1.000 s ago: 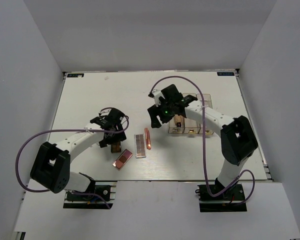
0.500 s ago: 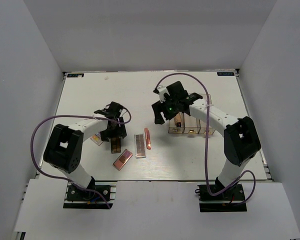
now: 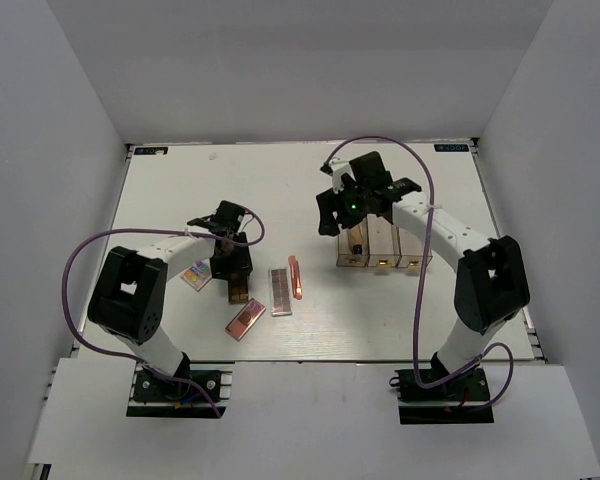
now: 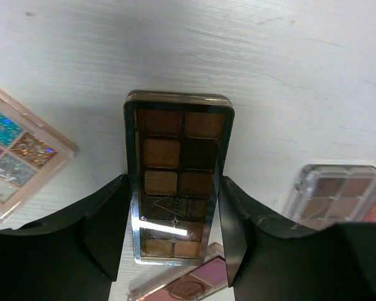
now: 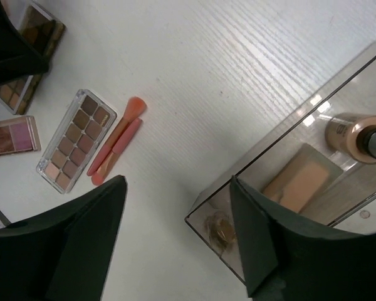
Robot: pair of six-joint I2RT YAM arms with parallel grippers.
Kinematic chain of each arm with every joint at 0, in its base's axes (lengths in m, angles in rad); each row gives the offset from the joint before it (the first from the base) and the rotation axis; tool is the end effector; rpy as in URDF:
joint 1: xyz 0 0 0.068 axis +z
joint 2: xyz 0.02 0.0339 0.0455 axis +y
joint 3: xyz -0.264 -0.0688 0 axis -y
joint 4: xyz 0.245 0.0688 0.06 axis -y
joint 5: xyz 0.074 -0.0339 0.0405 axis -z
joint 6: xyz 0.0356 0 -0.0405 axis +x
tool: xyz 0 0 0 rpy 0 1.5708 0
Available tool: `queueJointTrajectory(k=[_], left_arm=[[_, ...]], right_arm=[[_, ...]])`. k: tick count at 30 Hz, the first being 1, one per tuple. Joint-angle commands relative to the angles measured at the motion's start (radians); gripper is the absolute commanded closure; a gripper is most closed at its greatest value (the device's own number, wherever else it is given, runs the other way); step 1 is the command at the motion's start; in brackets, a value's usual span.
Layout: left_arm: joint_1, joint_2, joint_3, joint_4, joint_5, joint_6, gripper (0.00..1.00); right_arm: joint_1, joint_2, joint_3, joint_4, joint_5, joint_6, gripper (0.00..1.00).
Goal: Organize the makeup
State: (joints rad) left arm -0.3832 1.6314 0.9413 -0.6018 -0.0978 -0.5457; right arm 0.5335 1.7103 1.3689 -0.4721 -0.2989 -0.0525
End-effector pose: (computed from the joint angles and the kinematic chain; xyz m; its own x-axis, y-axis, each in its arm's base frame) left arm 0.2733 -0.1064 0.1621 -0.9423 -0.1771 -0.2840 -0.1660 0.9841 -0.0626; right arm 0.3235 0.2032 0.2709 -0.5902 -0.4068 -0.6972 -0.6921 0.6996 0.1776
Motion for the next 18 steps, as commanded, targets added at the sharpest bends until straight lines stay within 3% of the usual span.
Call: queueJointTrajectory(k=[1,3,4,9,13,18], left_arm=[[0.003,-0.056,0.069,0.014,0.076,0.009,0.66],[-0.010,-0.090,0.106,0.019,0.096,0.024,0.67],[-0.010,-0.097,0.141,0.028,0.175,0.030,0.67],[-0.028,-0.094,0.269,0.088,0.352,0.033,0.71],[-0.048,-0.035,0.364,0.181,0.516,-0.014,0.72],[-0.118,0.079,0.537,0.234,0.593,-0.054,0.73]], right_arm=[[-0.032,-0.070,0.061,0.015,-0.080,-0.027,0.30],[-0.038,-0.093,0.064,0.033,-0.114,-0.040,0.38],[-0.050,-0.101,0.062,0.044,-0.135,-0.043,0.50],[-0.087,-0.167,0.032,0.130,-0.145,-0.032,0.89],[-0.110,-0.202,0.033,0.194,-0.023,-0.012,0.95],[-0.170,-0.268,-0.004,0.265,0.111,0.005,0.96]])
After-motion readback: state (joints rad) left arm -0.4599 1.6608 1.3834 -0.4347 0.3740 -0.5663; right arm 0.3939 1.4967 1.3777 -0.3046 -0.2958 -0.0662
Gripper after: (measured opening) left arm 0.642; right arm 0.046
